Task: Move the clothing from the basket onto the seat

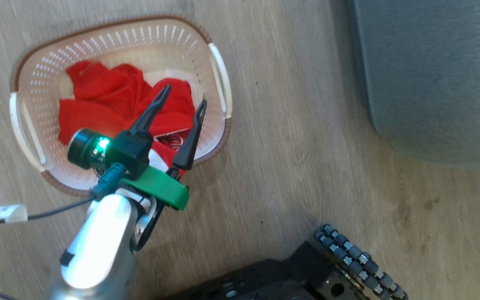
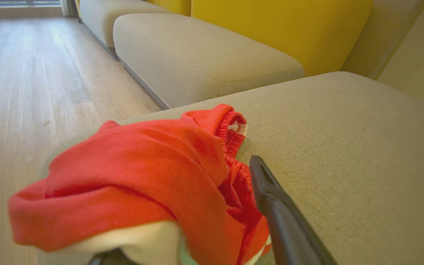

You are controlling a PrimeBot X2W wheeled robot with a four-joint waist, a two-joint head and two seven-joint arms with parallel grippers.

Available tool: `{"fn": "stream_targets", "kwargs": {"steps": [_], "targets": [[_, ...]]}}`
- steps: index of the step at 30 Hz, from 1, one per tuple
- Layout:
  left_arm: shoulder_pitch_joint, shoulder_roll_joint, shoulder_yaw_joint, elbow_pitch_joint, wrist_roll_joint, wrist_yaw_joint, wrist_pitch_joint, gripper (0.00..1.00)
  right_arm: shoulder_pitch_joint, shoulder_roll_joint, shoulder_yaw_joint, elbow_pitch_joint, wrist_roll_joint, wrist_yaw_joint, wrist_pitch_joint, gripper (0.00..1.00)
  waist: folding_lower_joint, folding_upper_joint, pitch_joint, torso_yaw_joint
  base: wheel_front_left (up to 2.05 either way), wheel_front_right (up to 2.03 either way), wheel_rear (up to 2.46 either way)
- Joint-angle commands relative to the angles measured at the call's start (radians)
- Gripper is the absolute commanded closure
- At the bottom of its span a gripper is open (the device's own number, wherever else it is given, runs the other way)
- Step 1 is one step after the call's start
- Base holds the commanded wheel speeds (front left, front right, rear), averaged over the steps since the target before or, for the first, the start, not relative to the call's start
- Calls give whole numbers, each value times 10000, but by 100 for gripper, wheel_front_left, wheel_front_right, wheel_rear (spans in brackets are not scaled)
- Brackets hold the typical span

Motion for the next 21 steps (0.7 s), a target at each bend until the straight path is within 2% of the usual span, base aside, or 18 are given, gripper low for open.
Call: {"fn": "stream_targets", "kwargs": {"steps": [1, 6, 11, 15, 21], "targets": [[265, 74, 242, -296, -9, 74, -53, 0, 482, -283, 107, -192, -91, 69, -31, 0, 1, 0, -274, -158, 0, 0, 0], [347, -164, 175, -121, -99, 28, -53, 0, 1376, -298, 1308, -332, 204, 69, -144, 0, 1, 0, -1008, -238, 0, 0, 0], [571, -467, 294, 168, -334, 19, -53, 0, 2988, -207, 2345, -1206, 803, 69, -329, 0, 1, 0, -1921, -149, 0, 0, 0], [881, -701, 545, 310, -568, 24, -53, 0, 4433, 182, 2783, -2436, 1113, 69, -391, 0, 1, 0, -2659, 23, 0, 0, 0], [1475, -975, 1037, 406, -888, 10, -53, 0, 6405, 1092, 3243, -4836, 973, 69, -188, 0, 1, 0, -3662, 517, 0, 0, 0]]}}
